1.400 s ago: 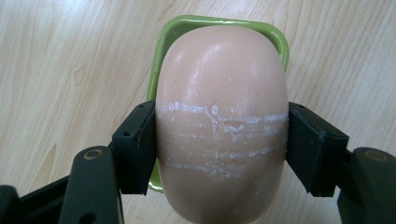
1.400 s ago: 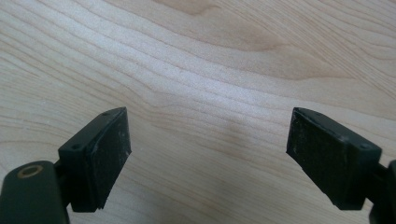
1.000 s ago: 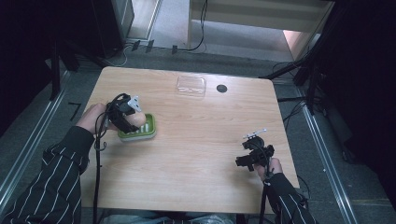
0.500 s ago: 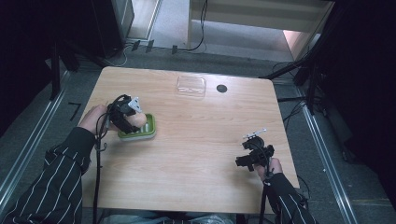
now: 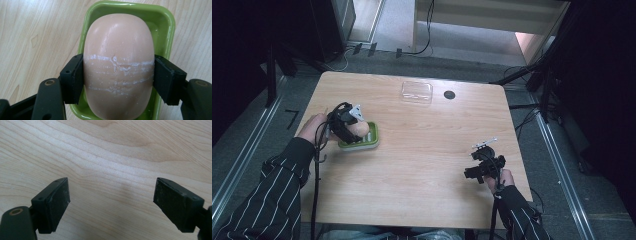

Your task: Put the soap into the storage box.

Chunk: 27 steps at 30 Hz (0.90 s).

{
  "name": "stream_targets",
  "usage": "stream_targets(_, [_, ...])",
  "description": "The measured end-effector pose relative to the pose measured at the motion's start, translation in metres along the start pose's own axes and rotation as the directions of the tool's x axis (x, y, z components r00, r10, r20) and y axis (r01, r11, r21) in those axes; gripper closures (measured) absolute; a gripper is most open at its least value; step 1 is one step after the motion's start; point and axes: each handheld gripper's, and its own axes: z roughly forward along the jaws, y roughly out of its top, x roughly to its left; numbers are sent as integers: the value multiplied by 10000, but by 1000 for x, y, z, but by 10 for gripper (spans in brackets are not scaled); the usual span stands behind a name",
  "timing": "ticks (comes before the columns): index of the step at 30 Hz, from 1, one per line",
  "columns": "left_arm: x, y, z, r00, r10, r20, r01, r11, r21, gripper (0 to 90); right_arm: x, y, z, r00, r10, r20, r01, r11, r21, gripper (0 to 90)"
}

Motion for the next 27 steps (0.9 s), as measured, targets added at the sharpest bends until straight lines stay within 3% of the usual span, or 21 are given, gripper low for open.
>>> stream_targets(7, [0,-2,5,10000,56,31,-56,10000,23,333,-1,0,0,10000,-3,-45,3,10000,-20,143])
stream_targets(13, [-2,-3,9,9992,389,-41,-388,9991,144,332,0,0,0,10000,24,-33,-24,10000,-20,143])
stream_targets(27, [2,-11,11,9996,283,16,-283,9996,-70,329,0,0,0,10000,5,-25,-5,10000,-22,143])
